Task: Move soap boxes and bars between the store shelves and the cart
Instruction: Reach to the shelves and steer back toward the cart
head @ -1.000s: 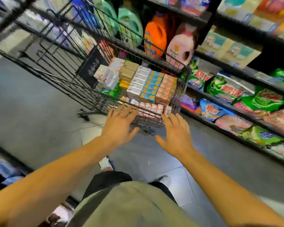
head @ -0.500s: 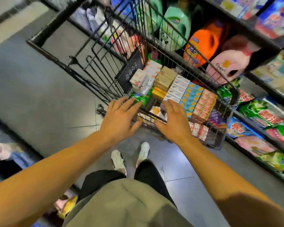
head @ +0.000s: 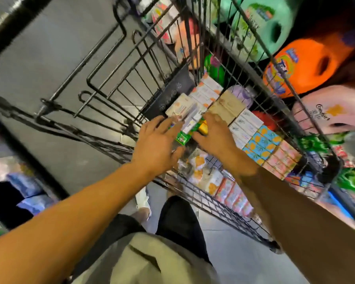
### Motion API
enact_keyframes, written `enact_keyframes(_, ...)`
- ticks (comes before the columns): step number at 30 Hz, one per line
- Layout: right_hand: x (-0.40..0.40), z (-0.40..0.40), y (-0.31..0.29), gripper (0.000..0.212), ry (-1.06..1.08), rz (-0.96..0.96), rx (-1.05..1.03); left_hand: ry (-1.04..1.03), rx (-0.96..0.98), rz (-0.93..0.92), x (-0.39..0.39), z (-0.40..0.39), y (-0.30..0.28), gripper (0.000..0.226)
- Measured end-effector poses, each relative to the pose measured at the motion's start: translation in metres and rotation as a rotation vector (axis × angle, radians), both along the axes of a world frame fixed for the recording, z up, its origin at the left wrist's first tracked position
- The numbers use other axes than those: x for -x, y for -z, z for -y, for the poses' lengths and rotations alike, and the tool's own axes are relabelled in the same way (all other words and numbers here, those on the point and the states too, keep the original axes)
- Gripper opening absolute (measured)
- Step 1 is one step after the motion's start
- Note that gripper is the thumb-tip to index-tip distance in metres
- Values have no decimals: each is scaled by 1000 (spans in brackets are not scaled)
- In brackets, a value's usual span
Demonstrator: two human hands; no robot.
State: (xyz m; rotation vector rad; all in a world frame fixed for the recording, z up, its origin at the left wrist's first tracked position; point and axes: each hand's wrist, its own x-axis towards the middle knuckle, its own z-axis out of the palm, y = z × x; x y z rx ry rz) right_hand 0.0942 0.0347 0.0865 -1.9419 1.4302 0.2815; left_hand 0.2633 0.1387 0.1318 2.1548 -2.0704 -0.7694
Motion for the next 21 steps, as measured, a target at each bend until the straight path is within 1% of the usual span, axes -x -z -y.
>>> enact_keyframes(3, -16, 35, 36, 70, -25, 27, -68, -64, -98, -13, -9, 25, 26, 70)
enact_keyframes(5, -29, 54, 61, 71, -3, 55, -86, -115, -132, -23, -13, 35, 41, 69)
enact_keyframes(7, -44, 69, 85, 75, 45, 61, -96, -155, -172, -23, -16, 41, 53, 69)
enact_keyframes(9, -56, 82, 107, 78, 72, 23, -94, -176, -206, -24, -18, 43, 65, 70)
enact_keyframes(12, -71, 95, 132, 84, 55, -16, -127, -207, -260, -50, -23, 44, 77, 69)
enact_keyframes(15, -78, 104, 144, 78, 61, -12, -159, -230, -265, -59, -25, 46, 83, 65)
enact_keyframes(17, -78, 104, 143, 79, 89, -10, -139, -251, -264, -72, -24, 48, 85, 63)
enact_keyframes(18, -76, 103, 140, 76, 115, 9, -112, -263, -274, -81, -24, 50, 85, 64)
enact_keyframes(21, -66, 93, 127, 55, 315, 204, -122, -307, -302, -134, -24, 56, 85, 66)
